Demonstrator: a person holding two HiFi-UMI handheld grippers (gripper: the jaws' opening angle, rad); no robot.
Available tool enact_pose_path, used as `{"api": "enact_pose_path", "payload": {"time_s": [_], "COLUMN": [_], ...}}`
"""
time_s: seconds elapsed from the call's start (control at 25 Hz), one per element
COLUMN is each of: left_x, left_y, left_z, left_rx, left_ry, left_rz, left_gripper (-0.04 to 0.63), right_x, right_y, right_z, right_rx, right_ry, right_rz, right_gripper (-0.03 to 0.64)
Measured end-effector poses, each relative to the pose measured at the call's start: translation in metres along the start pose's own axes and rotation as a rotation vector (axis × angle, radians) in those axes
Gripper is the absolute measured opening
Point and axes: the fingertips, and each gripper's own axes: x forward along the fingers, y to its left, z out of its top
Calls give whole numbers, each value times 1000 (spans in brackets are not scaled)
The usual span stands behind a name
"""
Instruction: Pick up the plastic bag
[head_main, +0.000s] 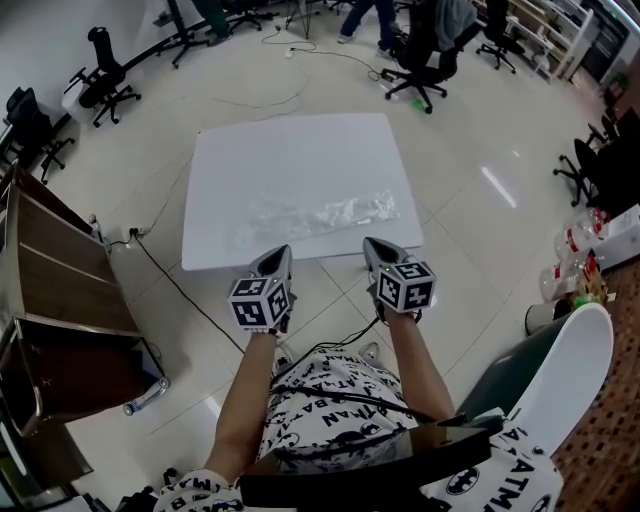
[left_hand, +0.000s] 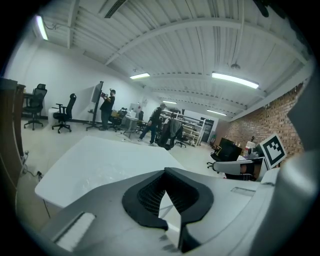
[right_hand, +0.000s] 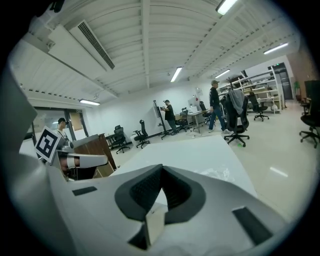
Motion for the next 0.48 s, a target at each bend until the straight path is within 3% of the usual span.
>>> {"api": "enact_pose_path", "payload": {"time_s": [0.48], "left_x": [-4], "left_y": [4], "left_z": [7], "left_rx": [0], "left_ry": [-8], "left_rz": [5], "left_gripper": [0], "right_x": [-7], "right_y": [3], "right_z": [9], "right_rx": [-36], "right_ry": [21], "right_rz": [-24], "right_gripper": [2]}}
